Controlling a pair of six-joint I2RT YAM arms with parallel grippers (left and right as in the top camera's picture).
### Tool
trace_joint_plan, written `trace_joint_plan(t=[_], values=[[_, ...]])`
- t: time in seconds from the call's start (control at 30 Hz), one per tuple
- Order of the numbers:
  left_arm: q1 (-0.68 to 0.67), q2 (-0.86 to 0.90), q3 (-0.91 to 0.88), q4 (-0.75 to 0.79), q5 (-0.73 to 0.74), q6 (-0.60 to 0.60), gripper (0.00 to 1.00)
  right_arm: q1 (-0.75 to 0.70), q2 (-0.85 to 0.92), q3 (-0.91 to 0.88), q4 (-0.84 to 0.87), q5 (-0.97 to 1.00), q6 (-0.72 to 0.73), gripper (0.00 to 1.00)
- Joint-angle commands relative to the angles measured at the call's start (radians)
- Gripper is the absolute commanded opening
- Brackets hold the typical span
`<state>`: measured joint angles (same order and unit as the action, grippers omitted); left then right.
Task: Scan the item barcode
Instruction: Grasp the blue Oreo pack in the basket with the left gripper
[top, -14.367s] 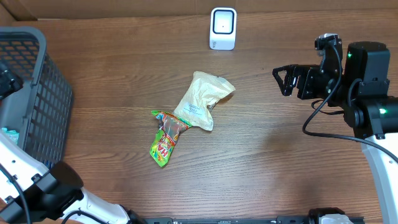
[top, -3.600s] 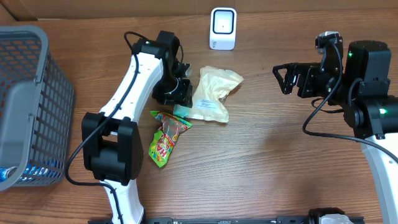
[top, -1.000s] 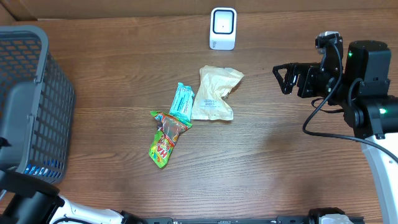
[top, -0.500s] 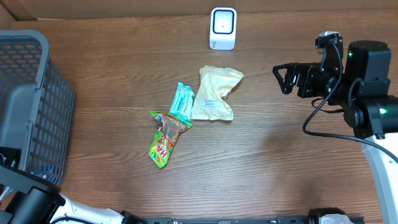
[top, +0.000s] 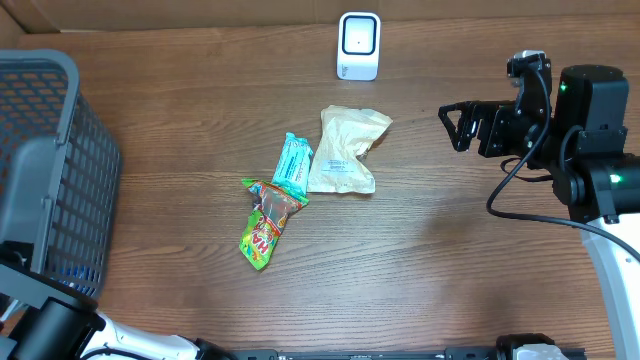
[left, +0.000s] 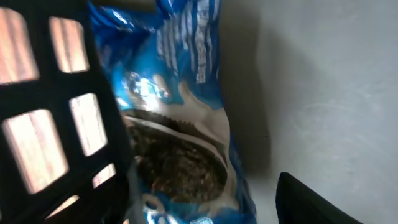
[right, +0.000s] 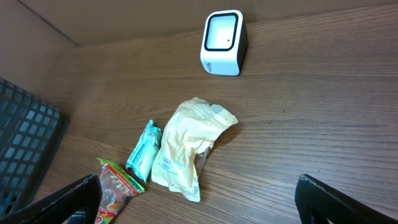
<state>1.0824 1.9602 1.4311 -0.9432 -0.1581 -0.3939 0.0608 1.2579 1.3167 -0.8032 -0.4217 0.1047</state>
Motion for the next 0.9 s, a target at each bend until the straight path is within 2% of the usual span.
trace_joint_plan(t=[0.0,0.07,0.13,0.17,0.2,0.3,0.4,0.5,0.67,0.77,0.87], values=[[-0.01,0.003,-0.064,0.026,-0.027,-0.013,0.67,0.005,-0.001,0.026,0.005,-0.006,-0.001,1.0],[-0.01,0.003,-0.089,0.044,-0.028,-0.013,0.64,0.005,-0.001,0.026,0.005,-0.006,-0.001,1.0],[-0.01,0.003,-0.097,0.054,-0.028,-0.013,0.56,0.005,0.0,0.026,0.005,-0.006,-0.001,1.0],[-0.01,0.003,-0.097,0.055,-0.023,-0.014,0.48,0.005,-0.001,0.026,0.005,-0.006,-0.001,1.0],[-0.01,0.003,-0.095,0.056,-0.011,-0.014,0.35,0.005,-0.001,0.026,0.005,-0.006,-0.001,1.0],[-0.01,0.003,-0.084,0.06,0.048,-0.013,0.04,0.005,-0.001,0.026,0.005,-0.006,-0.001,1.0],[-0.01,0.003,-0.058,0.053,0.136,-0.002,0.04,0.005,-0.001,0.026,0.005,-0.006,-0.001,1.0],[-0.01,0.003,0.011,0.019,0.289,0.043,0.04,0.005,-0.001,0.026,0.005,-0.006,-0.001,1.0],[-0.01,0.001,0.23,-0.074,0.556,0.084,0.04,0.005,-0.001,0.026,0.005,-0.006,-0.001,1.0],[-0.016,-0.003,0.41,-0.157,0.639,0.11,0.04,0.005,-0.001,0.026,0.005,-0.006,-0.001,1.0],[-0.033,-0.018,0.572,-0.222,0.653,0.131,0.04,0.005,-0.001,0.026,0.005,-0.006,-0.001,1.0]])
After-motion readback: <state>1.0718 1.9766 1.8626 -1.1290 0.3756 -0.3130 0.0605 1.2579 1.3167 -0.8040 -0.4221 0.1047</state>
